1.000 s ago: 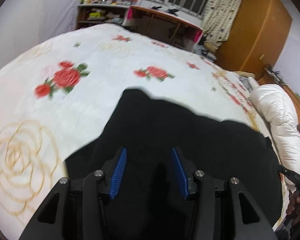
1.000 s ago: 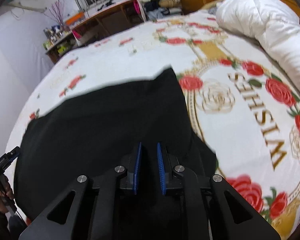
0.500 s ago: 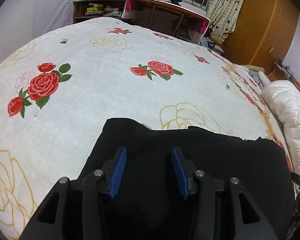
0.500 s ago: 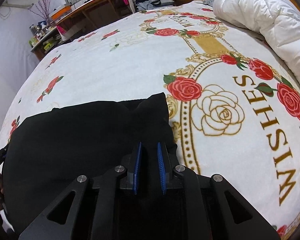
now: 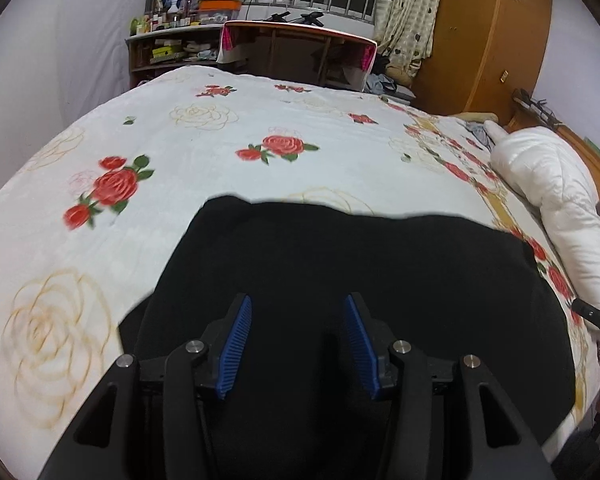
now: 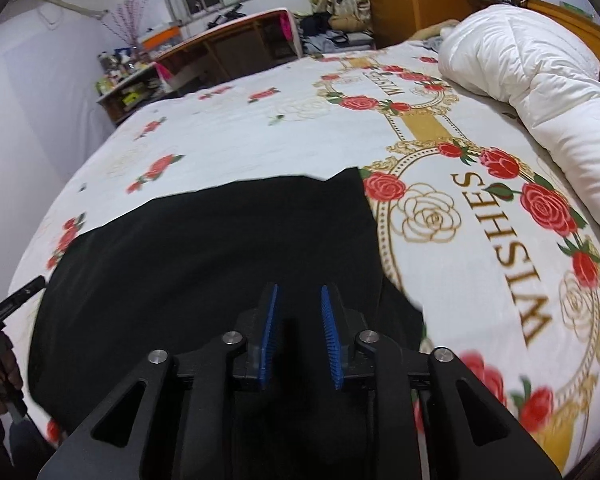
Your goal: Fold large clothes
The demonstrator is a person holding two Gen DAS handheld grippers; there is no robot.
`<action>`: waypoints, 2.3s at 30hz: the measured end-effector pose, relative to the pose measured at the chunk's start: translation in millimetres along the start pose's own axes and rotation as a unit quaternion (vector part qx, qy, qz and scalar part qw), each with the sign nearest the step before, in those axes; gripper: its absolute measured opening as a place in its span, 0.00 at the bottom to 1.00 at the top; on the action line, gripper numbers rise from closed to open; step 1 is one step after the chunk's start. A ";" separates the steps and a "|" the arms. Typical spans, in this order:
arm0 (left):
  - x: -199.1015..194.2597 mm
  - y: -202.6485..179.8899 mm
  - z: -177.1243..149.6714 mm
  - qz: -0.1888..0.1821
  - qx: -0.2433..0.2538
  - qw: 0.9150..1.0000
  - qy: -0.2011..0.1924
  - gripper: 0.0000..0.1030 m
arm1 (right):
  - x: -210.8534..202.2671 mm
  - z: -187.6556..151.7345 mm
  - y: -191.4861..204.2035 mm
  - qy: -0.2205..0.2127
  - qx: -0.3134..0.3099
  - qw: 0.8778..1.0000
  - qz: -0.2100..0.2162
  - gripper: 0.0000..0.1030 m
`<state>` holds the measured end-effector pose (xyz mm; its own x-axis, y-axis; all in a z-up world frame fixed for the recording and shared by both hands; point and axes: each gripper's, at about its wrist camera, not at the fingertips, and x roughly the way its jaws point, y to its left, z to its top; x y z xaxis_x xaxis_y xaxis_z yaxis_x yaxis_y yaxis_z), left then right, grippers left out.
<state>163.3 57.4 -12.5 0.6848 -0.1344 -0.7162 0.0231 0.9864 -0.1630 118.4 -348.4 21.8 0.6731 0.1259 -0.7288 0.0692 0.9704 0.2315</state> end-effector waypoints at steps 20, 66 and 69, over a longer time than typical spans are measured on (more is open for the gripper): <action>-141.7 -55.2 -98.3 -0.015 0.045 0.999 -0.007 0.54 | -121.1 -116.5 60.9 -0.023 -0.080 0.996 0.029 0.47; -138.1 -55.9 -126.2 0.013 0.043 0.999 0.014 0.54 | -118.5 -147.8 84.2 -0.002 -0.110 0.994 0.029 0.55; -139.6 -58.2 -126.5 0.017 0.048 0.999 0.011 0.54 | -118.4 -147.5 83.8 -0.002 -0.111 0.993 0.029 0.55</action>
<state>-25.7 6.7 11.1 0.6705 -0.1026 -0.7348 0.0708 0.9947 -0.0743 -64.1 -251.6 32.5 0.6739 0.1818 -0.7161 -0.1326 0.9833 0.1249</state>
